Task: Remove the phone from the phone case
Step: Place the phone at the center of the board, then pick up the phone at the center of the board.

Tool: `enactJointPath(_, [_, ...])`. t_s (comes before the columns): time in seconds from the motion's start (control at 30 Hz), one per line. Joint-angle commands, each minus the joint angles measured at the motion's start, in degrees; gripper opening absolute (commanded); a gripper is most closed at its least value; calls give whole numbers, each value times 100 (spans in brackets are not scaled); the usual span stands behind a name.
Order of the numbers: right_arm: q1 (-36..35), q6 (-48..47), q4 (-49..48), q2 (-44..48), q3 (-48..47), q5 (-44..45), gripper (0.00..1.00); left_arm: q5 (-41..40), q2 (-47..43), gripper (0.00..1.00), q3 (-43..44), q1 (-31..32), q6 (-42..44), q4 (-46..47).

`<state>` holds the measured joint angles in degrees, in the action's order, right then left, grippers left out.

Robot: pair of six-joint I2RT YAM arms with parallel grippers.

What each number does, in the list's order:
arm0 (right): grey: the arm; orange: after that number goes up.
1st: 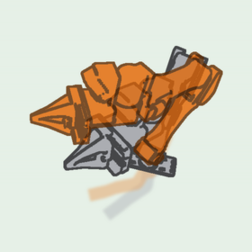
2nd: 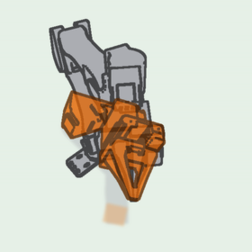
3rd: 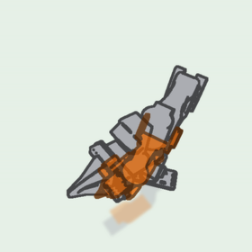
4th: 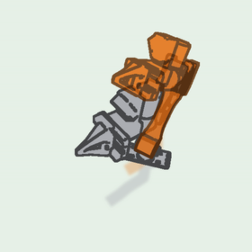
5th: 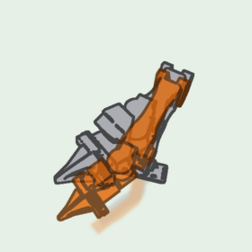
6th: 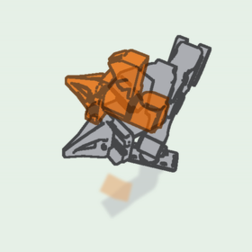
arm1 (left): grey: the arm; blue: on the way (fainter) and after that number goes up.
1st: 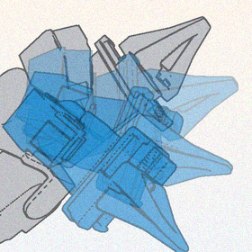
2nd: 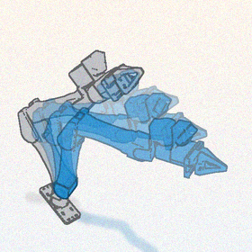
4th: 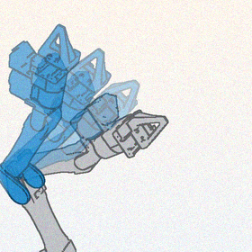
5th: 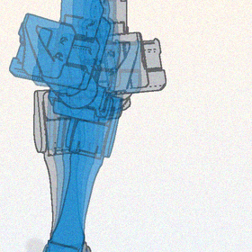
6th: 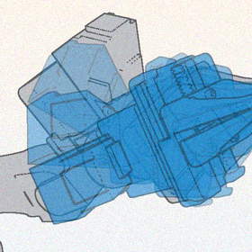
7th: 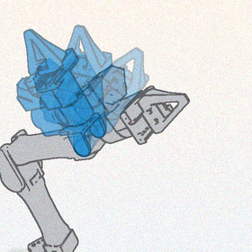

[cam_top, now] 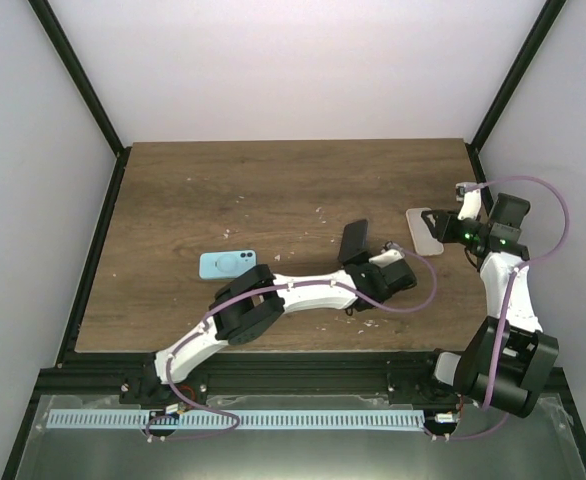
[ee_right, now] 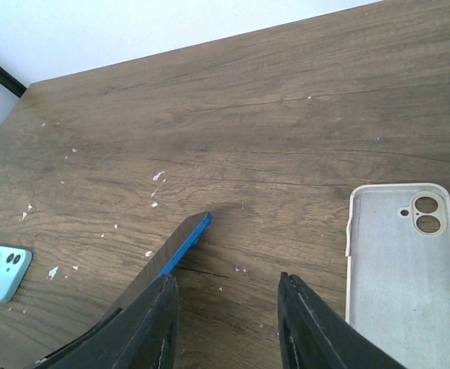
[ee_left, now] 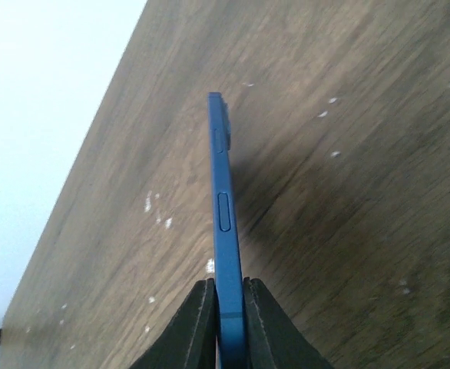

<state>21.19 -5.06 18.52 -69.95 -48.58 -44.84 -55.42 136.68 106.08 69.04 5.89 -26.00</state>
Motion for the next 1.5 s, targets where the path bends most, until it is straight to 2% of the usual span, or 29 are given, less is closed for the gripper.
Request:
enactJointPath(0.0, [29,-3,-62,-44,-99,-70,36,589,358,13,438,40,-191,-336])
enactJointPath(0.13, [62,-30,9,-86,-143,-93,36,787,599,23,871,27,-252,-434])
enactJointPath(0.37, [122,-64,57,-112,-142,-146,37,1316,696,23,1145,-115,-572,-587])
enactJointPath(0.43, [127,-66,61,-131,-143,-154,37,1461,620,29,1051,-142,-643,-555])
enactJointPath(0.57, [122,-83,88,-173,-168,-176,37,1895,127,47,485,-179,-916,-291])
enactJointPath(0.67, [123,-83,131,-136,-191,-183,37,2574,-654,64,-487,-284,-1153,378])
enactJointPath(0.77, [122,-209,271,-15,-249,-239,37,3270,-1631,67,-1331,-584,-1588,659])
enactJointPath(0.93, [116,-563,615,249,-385,-760,39,3759,-2980,73,-2661,-1442,-2411,480])
enactJointPath(1.0, [33,-662,889,226,-470,-1080,43,3988,-3388,98,-3168,-1942,-2755,234])
enactJointPath(1.03, [-56,-685,1031,202,-461,-1191,43,4182,-3567,100,-3410,-2236,-2863,199])
enactJointPath(1.17, [-218,-946,931,292,-72,-1442,52,4950,-3985,100,-4047,-3380,-3096,285])
enactJointPath(1.27, [-212,-1039,1050,76,-151,-1446,52,5168,-3850,100,-4069,-4034,-3000,284])
enactJointPath(1.47, [-221,-1015,1004,-108,-178,-1526,53,5728,-3212,97,-3791,-4729,-2875,72])
